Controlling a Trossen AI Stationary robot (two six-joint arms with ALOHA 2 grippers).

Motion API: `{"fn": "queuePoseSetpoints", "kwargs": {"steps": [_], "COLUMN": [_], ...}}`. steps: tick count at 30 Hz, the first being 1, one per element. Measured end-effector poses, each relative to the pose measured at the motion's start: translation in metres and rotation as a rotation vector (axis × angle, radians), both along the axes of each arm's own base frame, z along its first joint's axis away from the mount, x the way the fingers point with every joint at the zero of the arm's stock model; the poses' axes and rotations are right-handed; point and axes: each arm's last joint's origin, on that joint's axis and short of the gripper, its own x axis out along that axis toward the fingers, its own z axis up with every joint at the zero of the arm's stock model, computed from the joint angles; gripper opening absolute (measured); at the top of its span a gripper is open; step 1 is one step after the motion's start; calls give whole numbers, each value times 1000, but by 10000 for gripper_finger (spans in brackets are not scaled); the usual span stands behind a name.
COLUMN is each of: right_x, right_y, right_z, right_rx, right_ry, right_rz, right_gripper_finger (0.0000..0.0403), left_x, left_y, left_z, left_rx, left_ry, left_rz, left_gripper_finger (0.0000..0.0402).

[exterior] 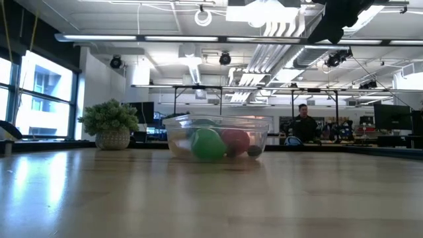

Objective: Pick and placing Produce into tupperware
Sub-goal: Put the green cabbage into the transparent bin

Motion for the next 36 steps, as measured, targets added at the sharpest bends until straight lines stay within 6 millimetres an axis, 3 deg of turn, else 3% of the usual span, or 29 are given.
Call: {"fn": "queuePoseSetpoints", "kwargs": {"steps": [5, 12, 21, 28, 36], "right_x": [0, 0, 0, 0, 0], "right_y": [0, 0, 0, 0, 0], "right_z": [0, 0, 0, 0, 0], "right_rx": [0, 0, 0, 0, 0], "right_ry": [-1, -1, -1, -1, -1], "right_rz": [0, 0, 0, 0, 0], "right_gripper_finger": [4, 4, 4, 4, 4], "left_x": [0, 3, 4, 7, 8], "left_y": [1, -2, -4, -7, -7], "left_z": [0, -13, -18, -35, -36], "left_rx": [13, 46, 60, 101, 112], "left_ry": [-10, 28, 43, 74, 68], "left_rz": [-2, 6, 6, 8, 8], "left_gripper_finger": [306, 339, 344, 344, 344]}}
